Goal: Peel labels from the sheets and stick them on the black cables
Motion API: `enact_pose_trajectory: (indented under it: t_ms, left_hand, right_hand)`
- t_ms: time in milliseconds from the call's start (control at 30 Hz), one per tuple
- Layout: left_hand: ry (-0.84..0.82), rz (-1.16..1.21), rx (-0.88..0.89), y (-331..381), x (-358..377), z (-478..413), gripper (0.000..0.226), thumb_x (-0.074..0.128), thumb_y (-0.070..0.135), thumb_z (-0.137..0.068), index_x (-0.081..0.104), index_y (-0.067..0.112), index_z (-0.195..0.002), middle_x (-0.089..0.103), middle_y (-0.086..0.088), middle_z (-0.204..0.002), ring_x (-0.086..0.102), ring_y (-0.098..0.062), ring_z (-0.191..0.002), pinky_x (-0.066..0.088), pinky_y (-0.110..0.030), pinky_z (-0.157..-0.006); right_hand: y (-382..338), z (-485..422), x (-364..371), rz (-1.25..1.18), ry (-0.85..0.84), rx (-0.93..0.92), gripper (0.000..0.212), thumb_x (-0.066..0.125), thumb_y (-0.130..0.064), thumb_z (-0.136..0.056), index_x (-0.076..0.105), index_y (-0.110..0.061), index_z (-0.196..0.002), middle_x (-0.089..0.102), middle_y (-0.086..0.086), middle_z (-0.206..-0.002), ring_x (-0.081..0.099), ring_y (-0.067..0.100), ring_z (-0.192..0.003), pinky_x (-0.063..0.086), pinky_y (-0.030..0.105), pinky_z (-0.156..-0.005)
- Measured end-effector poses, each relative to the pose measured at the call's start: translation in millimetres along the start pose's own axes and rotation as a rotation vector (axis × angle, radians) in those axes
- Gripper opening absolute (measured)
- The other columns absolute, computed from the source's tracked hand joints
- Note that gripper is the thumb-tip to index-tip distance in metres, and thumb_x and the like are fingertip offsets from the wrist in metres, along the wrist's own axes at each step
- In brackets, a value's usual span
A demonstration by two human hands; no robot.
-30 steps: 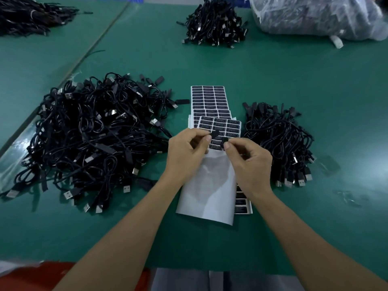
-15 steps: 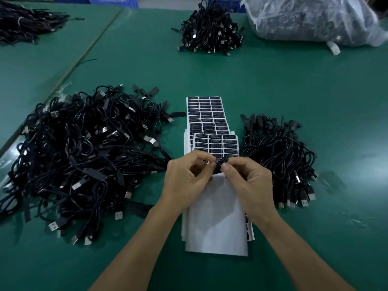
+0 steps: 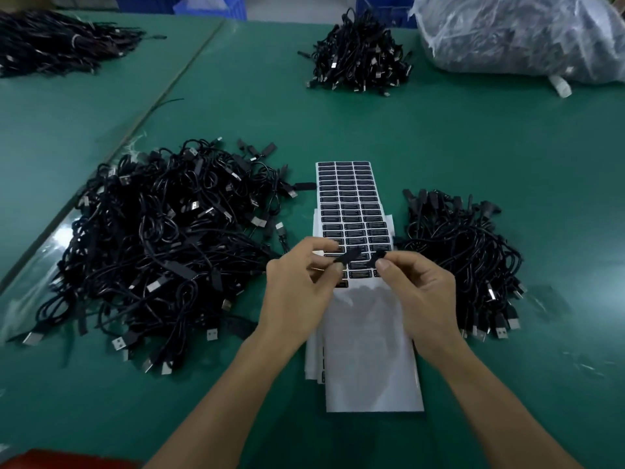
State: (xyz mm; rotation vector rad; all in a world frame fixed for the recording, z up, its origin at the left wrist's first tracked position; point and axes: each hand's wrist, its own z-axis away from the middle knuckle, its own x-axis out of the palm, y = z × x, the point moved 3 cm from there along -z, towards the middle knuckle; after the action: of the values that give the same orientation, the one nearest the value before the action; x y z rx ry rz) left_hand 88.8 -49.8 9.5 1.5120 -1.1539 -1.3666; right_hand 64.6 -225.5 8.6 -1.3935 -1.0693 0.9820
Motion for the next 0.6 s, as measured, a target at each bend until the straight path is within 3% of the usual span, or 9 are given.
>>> enact_pose_trajectory:
  t_ms: [133,267,433,600]
  left_hand:
    - [0.024,0.091,-0.066,-3.9,-0.6,14.1,0.029,0.074,0.009,-0.089,0.064,0.036,-0.089,0.076,0.008,-0.074,0.074,-0.012,-0.066,0.061,-0.028,-0.063]
    - [0.086,0.094,-0.071,-10.8,2.6,22.0,0.025,0.076,0.006,-0.087,0.065,0.028,-0.088,0.074,0.010,-0.072,0.073,-0.004,-0.065,0.052,-0.012,-0.058]
    - [0.055,0.215,-0.126,-17.8,1.8,20.3,0.023,0.072,0.002,-0.090,0.063,0.022,-0.099,0.076,-0.001,-0.077,0.076,-0.016,-0.072,0.057,-0.021,-0.063]
    - [-0.021,0.334,-0.170,-17.5,0.8,20.3,0.027,0.068,-0.005,-0.090,0.059,0.016,-0.104,0.076,-0.009,-0.080,0.077,-0.024,-0.078,0.058,-0.023,-0.066]
  right_hand:
    - [-8.9,6.7,8.1,-0.069,-0.013,-0.025,0.017,0.070,-0.004,-0.089,0.073,-0.020,-0.085,0.070,-0.013,-0.072,0.061,-0.002,-0.065,0.049,0.011,-0.063]
    - [1.6,13.1,23.7,-0.101,-0.028,0.067,0.015,0.071,0.000,-0.088,0.071,-0.015,-0.085,0.071,-0.009,-0.073,0.063,0.001,-0.068,0.051,0.014,-0.066]
    - [9.7,8.6,23.5,-0.172,-0.008,0.134,0.018,0.072,-0.002,-0.088,0.072,-0.019,-0.088,0.071,-0.007,-0.077,0.065,0.005,-0.074,0.052,0.017,-0.071]
    - [14.0,7.9,24.2,-0.145,-0.051,0.178,0.035,0.076,-0.007,-0.086,0.065,-0.027,-0.112,0.073,-0.002,-0.078,0.068,0.007,-0.076,0.054,0.018,-0.076]
